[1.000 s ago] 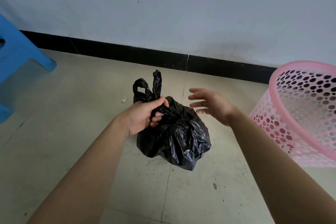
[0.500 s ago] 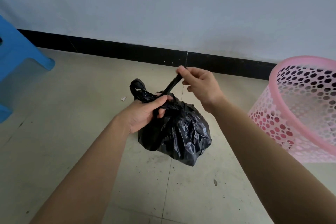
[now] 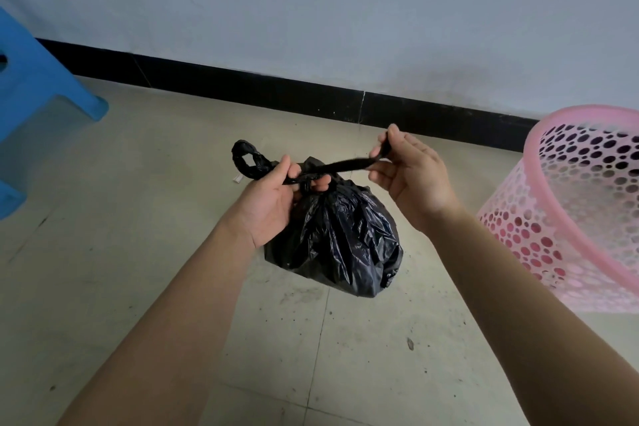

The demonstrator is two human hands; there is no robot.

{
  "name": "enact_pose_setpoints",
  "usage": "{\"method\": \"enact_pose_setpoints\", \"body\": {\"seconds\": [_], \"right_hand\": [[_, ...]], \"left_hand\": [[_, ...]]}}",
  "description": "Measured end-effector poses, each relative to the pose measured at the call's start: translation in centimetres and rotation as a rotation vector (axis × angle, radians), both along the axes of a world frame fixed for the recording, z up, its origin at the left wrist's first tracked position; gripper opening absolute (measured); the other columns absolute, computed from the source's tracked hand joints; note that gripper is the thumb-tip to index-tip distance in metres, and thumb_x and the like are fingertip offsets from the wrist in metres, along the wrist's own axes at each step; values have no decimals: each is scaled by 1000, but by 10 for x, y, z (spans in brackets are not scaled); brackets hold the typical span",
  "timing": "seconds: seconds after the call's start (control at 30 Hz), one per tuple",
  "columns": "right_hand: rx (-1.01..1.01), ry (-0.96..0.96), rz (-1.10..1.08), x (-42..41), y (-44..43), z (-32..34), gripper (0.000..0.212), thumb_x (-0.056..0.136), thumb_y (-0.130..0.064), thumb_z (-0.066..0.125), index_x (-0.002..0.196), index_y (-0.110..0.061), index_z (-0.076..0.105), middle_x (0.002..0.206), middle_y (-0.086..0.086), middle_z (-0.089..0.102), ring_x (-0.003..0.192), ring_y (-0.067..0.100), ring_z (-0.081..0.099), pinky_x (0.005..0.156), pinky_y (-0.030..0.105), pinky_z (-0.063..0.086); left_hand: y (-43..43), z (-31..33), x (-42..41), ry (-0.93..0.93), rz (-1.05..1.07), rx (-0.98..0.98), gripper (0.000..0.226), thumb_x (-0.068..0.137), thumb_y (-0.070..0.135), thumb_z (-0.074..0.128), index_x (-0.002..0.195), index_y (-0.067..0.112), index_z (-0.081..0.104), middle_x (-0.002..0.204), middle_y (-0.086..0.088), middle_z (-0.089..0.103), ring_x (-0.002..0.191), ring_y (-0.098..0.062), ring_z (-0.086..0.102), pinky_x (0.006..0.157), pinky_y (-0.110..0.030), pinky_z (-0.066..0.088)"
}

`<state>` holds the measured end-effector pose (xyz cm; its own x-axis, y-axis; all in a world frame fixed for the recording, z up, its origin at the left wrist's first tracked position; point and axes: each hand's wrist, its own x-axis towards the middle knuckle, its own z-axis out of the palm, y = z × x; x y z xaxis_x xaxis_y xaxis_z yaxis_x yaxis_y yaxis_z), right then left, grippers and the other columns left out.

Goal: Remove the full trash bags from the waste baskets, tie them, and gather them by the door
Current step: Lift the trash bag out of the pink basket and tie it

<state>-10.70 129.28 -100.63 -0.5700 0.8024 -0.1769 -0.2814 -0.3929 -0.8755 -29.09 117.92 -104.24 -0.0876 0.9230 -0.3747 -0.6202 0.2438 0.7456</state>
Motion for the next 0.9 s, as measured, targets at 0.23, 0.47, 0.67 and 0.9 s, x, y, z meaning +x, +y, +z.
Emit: {"method": "enact_pose_setpoints", "body": {"seconds": [0.23,0.47,0.67,0.9], "right_hand": [[-124,-234,353,9,2,-26,23,104,-26,48,87,-13,58,70,1,53,61,16,49,57,21,50],[-207,-283,559,18,10,-16,12,99,-18,56,95,-9,63,82,3,59,75,16,60,74,26,58],[-166,-457,588,22,11,-18,11,96,-15,62,102,-6,63,86,8,66,82,20,69,74,27,59],[783,-793,514,10,10,-17,62,88,-13,67,143,-33,46,143,-5,47,132,10,41,110,29,33]], "left_hand": [[1,-8,2,177,73,46,38,87,6,70,69,18,38,90,-8,65,97,-27,66,89,-41,55],[-3,-2,5,337,228,-30,48,83,-10,70,64,19,36,101,-14,66,99,-24,72,99,-45,52],[-6,-2,4,623,164,-89,51,75,5,84,58,23,39,106,-11,75,110,-20,70,108,-47,47],[-7,29,-2,824,-115,40,51,74,11,85,56,26,40,88,1,68,110,-8,67,109,-49,45]]}}
